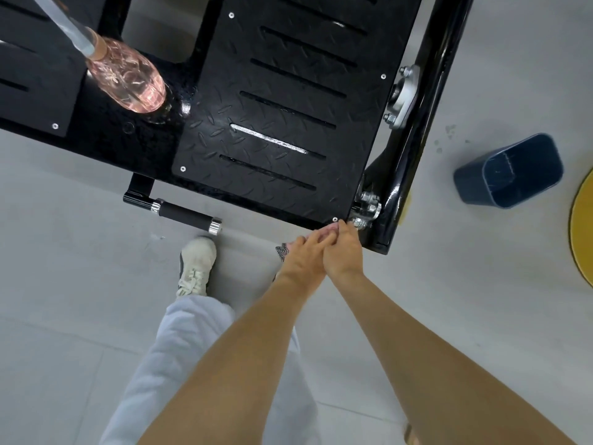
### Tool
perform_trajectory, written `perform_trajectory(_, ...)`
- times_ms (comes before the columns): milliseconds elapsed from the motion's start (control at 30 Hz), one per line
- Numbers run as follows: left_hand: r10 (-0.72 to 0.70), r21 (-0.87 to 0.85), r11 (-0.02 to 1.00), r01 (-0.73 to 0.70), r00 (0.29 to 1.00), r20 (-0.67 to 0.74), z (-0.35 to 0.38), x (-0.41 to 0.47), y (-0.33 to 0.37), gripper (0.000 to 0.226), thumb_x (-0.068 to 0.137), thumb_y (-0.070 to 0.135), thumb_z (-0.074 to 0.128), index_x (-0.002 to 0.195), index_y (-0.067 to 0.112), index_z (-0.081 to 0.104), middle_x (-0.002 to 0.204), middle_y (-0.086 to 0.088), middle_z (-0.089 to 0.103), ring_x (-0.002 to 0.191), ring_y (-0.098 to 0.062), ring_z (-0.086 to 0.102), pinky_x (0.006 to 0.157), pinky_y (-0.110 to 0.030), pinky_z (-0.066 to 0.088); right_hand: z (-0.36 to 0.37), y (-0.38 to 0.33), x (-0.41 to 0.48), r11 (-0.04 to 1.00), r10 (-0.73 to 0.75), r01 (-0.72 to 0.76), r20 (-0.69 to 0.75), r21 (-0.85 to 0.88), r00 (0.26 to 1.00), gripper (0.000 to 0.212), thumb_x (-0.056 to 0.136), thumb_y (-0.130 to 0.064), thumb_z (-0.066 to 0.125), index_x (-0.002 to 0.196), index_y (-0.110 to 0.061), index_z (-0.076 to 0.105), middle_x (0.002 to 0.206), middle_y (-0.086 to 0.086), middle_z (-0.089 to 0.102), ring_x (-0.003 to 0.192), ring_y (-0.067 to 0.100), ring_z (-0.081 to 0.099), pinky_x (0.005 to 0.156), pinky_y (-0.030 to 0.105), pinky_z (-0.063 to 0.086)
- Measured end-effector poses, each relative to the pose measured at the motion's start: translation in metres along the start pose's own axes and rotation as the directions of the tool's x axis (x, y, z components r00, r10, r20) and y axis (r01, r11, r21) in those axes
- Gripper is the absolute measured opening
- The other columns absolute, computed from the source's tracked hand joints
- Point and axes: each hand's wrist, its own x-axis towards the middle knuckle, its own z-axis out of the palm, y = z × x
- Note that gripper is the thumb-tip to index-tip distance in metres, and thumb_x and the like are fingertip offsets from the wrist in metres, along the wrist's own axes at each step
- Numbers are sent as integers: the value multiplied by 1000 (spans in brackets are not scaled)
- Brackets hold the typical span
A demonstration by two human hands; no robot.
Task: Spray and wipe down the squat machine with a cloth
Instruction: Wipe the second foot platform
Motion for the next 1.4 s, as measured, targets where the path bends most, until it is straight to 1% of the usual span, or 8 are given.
perform_trajectory(167,-43,82,996,44,999,-21,0,-19,-42,78,90,8,52,152,15,6,153,3,9,129,-24,27,98,-36,36,5,-2,-8,987,27,-18,57,-157,998,63,93,2,43,151,-9,20,160,5,6,146,18,12,113,27,23)
perform_trajectory(267,-36,175,984,43,998,-47,-8,-38,-90,77,90,4,47,152,11,2,152,-1,11,125,-26,31,97,-37,38,14,-16,-15,962,18,-11,24,-274,1000,67,91,3,44,151,-8,16,160,6,0,147,22,7,114,34,29)
perform_trajectory(733,-75,384,920,72,997,-6,-34,-98,-266,76,92,8,45,152,15,-1,154,0,11,119,-23,36,93,-32,41,90,-123,-26,960,-59,84,102,-267,993,70,89,2,40,152,-11,12,160,8,-5,146,25,6,108,39,36)
perform_trajectory(833,-194,296,937,188,981,-9,-40,-106,-293,79,88,7,51,151,17,5,154,2,10,115,-22,37,92,-31,42,101,-139,-27,957,-61,84,90,-276,994,69,89,2,41,151,-11,15,160,9,-4,145,26,8,108,39,37)
perform_trajectory(967,-431,2,902,431,902,-24,-46,-102,-305,78,86,3,53,151,14,11,155,0,10,115,-25,37,94,-35,44,110,-159,-28,960,-40,56,65,-275,997,70,89,1,42,151,-12,14,160,10,-4,144,27,9,106,39,39)
perform_trajectory(1100,-313,14,949,314,949,-41,-29,-77,-284,88,85,9,48,150,3,-11,158,-11,-12,133,-27,28,95,-33,40,119,-184,-28,962,-30,40,39,-269,999,71,88,0,45,151,-11,13,159,11,-4,143,27,11,106,36,37)
perform_trajectory(1167,-258,20,966,258,966,-19,-26,-64,-283,93,84,14,52,148,0,-14,158,-14,-14,140,-27,21,99,-35,38,124,-196,-26,960,-41,48,30,-275,999,70,90,-3,46,151,-11,13,159,11,-5,144,28,11,109,37,34)
perform_trajectory(1400,-224,-35,974,223,973,-47,-67,-43,-286,85,91,3,50,150,4,-11,159,-8,-14,125,-28,30,92,-29,43,125,-226,-8,965,-25,25,1,-263,1000,70,92,-10,48,152,-12,12,159,10,-6,145,27,7,114,39,27)
